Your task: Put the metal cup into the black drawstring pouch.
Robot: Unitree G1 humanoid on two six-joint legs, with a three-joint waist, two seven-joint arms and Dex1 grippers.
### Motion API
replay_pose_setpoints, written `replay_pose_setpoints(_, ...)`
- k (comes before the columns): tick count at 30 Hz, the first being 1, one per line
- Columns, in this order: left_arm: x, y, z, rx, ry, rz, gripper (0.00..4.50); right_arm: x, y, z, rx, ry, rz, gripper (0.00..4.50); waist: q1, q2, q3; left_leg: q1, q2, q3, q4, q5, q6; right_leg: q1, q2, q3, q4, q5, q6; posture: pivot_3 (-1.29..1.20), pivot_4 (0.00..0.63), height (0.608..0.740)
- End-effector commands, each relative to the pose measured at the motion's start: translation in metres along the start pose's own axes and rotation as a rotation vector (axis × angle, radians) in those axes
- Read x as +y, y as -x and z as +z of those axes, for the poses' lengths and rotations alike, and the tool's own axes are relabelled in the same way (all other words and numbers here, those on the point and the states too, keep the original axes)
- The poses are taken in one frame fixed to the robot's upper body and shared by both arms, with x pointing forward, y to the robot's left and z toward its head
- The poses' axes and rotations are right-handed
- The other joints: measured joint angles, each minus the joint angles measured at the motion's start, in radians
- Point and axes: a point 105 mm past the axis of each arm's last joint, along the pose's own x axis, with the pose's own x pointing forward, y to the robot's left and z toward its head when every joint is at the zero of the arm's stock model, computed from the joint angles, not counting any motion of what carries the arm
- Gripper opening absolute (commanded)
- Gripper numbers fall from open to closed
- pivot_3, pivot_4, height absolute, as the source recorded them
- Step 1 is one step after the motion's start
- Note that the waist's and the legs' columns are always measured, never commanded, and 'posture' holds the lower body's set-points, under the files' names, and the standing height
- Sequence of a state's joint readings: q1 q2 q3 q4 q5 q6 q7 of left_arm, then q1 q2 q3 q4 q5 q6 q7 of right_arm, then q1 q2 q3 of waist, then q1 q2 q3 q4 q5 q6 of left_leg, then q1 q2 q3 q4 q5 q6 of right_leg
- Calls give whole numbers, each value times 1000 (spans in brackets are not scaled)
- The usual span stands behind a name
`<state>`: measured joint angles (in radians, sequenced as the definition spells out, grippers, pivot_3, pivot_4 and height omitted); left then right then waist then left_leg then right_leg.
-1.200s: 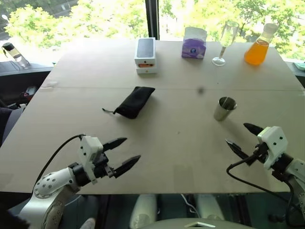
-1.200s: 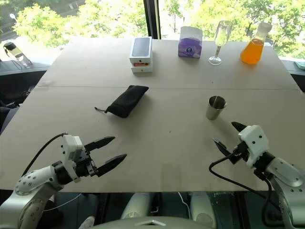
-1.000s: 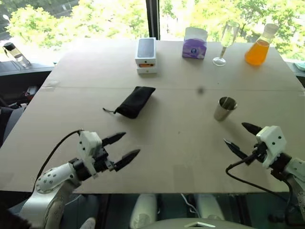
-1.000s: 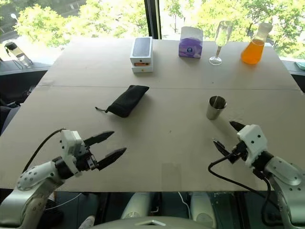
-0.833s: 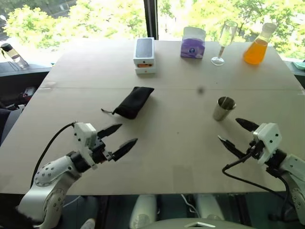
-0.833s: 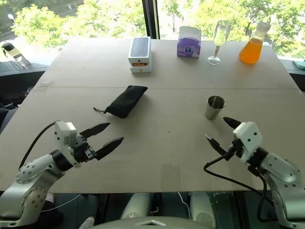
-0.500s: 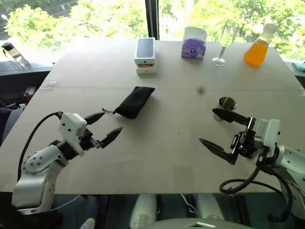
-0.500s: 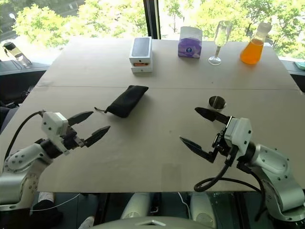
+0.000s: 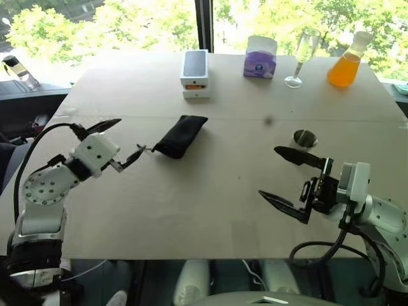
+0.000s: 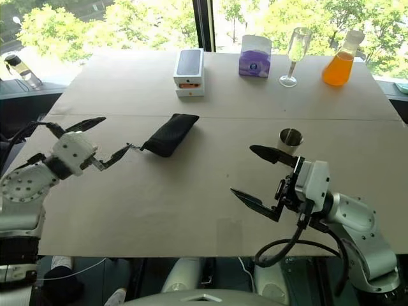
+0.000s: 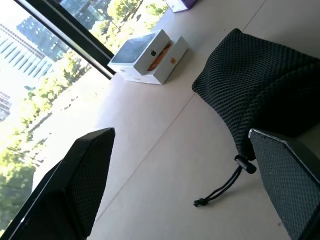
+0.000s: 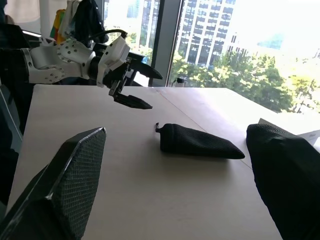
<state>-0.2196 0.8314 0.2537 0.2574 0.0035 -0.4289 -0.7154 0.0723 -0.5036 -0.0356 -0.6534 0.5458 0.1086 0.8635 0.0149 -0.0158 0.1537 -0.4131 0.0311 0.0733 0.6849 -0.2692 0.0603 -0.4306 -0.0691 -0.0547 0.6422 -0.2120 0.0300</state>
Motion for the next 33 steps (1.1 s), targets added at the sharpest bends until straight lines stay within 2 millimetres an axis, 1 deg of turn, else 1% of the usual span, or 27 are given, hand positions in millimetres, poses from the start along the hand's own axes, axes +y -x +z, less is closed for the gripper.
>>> replay_pose_setpoints(1, 0, -6, 3, -25, -172, -14, 4500, -1, 0, 5, -19, 36, -24, 4478, 0, 0, 0, 0, 0, 0, 0, 0, 0, 0, 0, 0, 0, 0, 0, 0, 150, 737)
replay_pose_setpoints(4, -12, -15, 6, -56, -261, -54, 4500, -1, 0, 3, -13, 43, -39, 4478, 0, 0, 0, 0, 0, 0, 0, 0, 0, 0, 0, 0, 0, 0, 1, 0, 150, 737)
replay_pose_setpoints(7, -16, -21, 10, -78, -323, -30, 4500, -2, 2, 2, -7, 53, -56, 4478, 0, 0, 0, 0, 0, 0, 0, 0, 0, 0, 0, 0, 0, 0, 1, 0, 150, 737)
replay_pose_setpoints(13, -22, -27, 10, -96, -323, -38, 4500, 0, 5, 0, 16, 63, -80, 4478, 0, 0, 0, 0, 0, 0, 0, 0, 0, 0, 0, 0, 0, 0, 1, 0, 150, 737)
replay_pose_setpoints(19, -23, -45, 12, -88, -351, -34, 4500, -1, 5, -1, 18, 64, -87, 4478, 1, 0, 0, 0, 0, 0, 1, 0, 0, 0, 0, -1, 1, 0, 1, 0, 150, 737)
replay_pose_setpoints(22, -24, -55, 15, -82, -360, -68, 4500, -2, 2, 0, 11, 66, -92, 4478, 0, -1, 0, 0, 0, 0, 1, 0, 0, 0, 0, -1, 1, 1, 1, 0, 150, 737)
replay_pose_setpoints(26, -27, -58, 13, -71, -359, -109, 4500, -2, 1, 1, 10, 69, -101, 4478, -2, 0, 0, 0, 0, 1, 1, 0, 0, 0, 1, 0, 1, 0, 1, 0, 150, 737)
replay_pose_setpoints(33, -30, -58, 5, -28, -370, -142, 4500, -1, -1, 3, 16, 73, -110, 4478, 0, -1, 0, 0, 0, 1, 1, 0, 0, 0, 1, 0, 1, 0, 1, 0, 150, 737)
